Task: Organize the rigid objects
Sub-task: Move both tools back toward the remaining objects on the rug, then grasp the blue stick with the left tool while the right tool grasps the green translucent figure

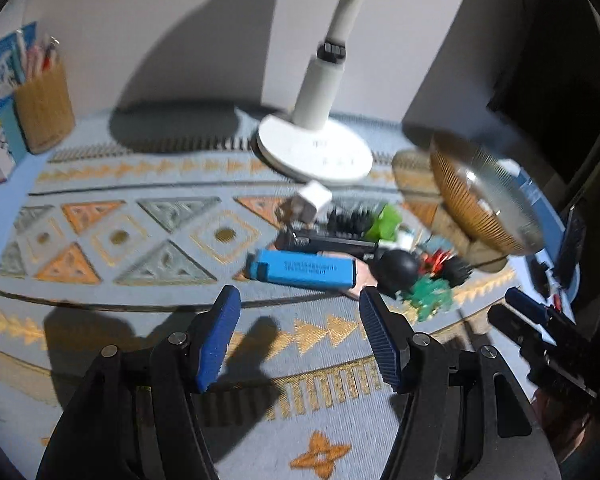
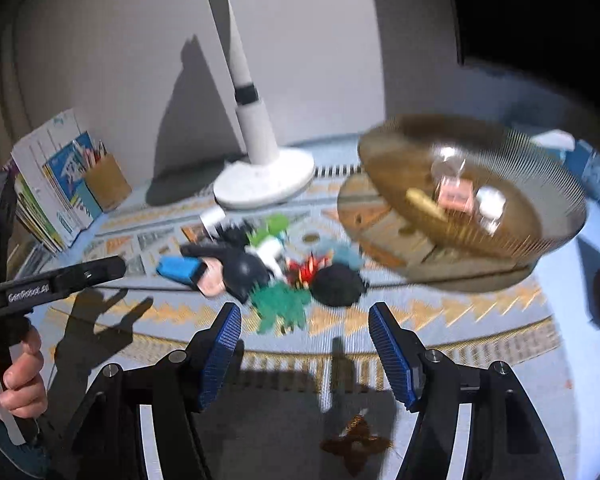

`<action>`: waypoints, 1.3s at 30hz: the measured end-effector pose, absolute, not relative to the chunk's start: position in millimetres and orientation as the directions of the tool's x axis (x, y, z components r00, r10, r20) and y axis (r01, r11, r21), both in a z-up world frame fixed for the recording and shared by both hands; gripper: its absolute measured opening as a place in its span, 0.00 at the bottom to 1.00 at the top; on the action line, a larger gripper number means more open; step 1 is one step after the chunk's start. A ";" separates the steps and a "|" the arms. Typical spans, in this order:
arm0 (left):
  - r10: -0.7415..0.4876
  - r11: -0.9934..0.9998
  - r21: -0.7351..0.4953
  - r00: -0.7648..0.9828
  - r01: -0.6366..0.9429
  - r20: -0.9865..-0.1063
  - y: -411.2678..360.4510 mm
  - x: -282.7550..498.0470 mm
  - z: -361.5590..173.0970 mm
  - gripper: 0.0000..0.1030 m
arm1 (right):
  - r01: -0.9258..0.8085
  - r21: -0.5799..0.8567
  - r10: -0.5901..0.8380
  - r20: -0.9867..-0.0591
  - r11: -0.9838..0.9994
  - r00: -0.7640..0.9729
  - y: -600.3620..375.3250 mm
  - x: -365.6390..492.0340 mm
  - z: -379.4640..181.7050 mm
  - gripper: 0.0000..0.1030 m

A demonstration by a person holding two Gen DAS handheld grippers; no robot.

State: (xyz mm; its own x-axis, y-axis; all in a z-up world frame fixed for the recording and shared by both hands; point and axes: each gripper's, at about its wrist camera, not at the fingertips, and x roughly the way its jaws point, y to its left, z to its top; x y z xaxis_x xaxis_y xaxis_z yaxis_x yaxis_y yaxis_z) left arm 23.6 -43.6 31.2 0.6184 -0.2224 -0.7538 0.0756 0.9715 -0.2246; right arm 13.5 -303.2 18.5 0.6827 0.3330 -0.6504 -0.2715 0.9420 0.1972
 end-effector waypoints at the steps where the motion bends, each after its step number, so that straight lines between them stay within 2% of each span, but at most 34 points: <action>1: -0.217 0.974 -0.215 0.614 0.079 -0.759 -49.1 27.4 27.3 0.58 | -0.274 0.206 0.341 -0.651 0.939 0.679 -304.4 15.0 12.4 0.63; 7: -0.156 0.986 -0.158 0.608 0.051 -0.778 -79.1 57.8 16.6 0.58 | -0.286 0.260 0.387 -0.618 0.922 0.685 -315.9 15.2 5.2 0.64; 13: 0.000 0.999 -0.026 0.622 -0.032 -0.783 -99.0 83.6 1.7 0.58 | -0.295 0.268 0.398 -0.621 0.917 0.675 -314.2 15.7 4.7 0.65; 16: 0.027 1.000 0.021 0.625 -0.016 -0.780 -103.3 80.7 0.1 0.58 | -0.293 0.283 0.408 -0.619 0.913 0.671 -316.4 16.4 4.0 0.65; 24: 0.006 0.999 0.032 0.595 0.032 -0.803 -81.0 48.4 -4.5 0.58 | -0.269 0.330 0.423 -0.626 0.905 0.655 -324.8 21.8 0.9 0.65; 30: 0.037 0.999 0.020 0.585 -0.035 -0.810 -35.4 27.3 -1.5 0.57 | -0.267 0.318 0.414 -0.645 0.910 0.642 -318.9 23.5 0.0 0.65; 34: -0.050 0.997 -0.070 0.588 -0.012 -0.808 -28.0 29.2 6.2 0.57 | -0.294 0.302 0.421 -0.690 0.907 0.589 -308.0 26.9 -3.6 0.65; 39: -0.052 0.999 -0.033 0.581 0.043 -0.812 -45.6 47.0 2.9 0.57 | -0.372 0.233 0.404 -0.771 0.898 0.492 -286.0 34.6 -3.0 0.65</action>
